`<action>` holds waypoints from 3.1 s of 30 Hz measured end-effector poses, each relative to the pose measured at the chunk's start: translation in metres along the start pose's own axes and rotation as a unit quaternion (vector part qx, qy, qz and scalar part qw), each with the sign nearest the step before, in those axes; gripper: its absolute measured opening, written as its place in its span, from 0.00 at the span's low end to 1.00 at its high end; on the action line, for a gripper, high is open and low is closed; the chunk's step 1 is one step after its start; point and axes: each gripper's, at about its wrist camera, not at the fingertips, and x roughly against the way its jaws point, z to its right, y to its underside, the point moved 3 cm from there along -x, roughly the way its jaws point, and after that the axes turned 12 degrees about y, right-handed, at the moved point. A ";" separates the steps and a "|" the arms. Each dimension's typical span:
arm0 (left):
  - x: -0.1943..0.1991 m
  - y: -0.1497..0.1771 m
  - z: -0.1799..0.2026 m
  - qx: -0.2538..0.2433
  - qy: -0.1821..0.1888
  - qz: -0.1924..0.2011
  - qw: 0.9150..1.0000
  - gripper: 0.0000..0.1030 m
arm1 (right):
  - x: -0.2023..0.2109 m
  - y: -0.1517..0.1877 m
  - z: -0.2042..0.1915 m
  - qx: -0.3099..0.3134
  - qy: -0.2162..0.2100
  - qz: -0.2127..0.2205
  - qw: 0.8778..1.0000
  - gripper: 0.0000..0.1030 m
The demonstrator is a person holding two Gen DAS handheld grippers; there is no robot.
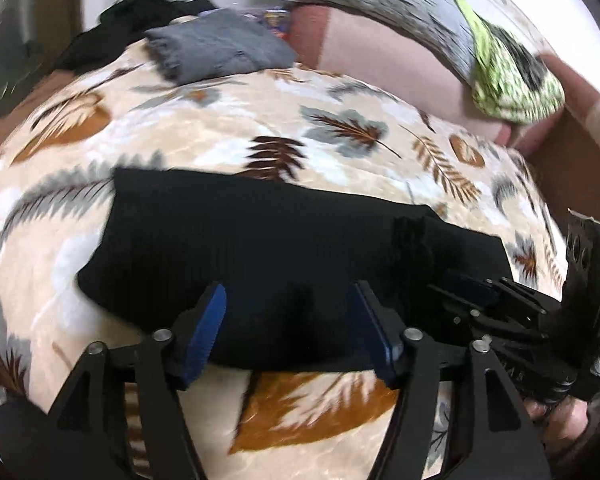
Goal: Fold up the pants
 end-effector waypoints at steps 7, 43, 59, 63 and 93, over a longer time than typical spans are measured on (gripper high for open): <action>0.032 0.019 -0.051 0.099 -0.006 0.046 0.994 0.75 | -0.003 -0.053 -0.036 0.036 -0.059 0.030 0.997 0.53; 0.055 -0.017 0.091 -0.091 0.165 0.117 0.975 0.23 | 0.071 -0.101 0.034 0.010 -0.125 0.126 0.984 0.05; -0.060 0.028 0.195 -0.194 0.201 -0.076 0.957 0.13 | 0.070 0.016 0.190 -0.207 -0.028 0.060 0.976 0.29; -0.028 0.012 0.173 -0.190 0.182 -0.045 0.964 0.52 | 0.078 0.017 0.167 -0.192 -0.048 0.065 0.978 0.49; -0.084 -0.008 0.118 -0.129 0.053 -0.026 0.990 0.75 | 0.065 0.031 0.135 -0.104 0.106 0.011 0.989 0.35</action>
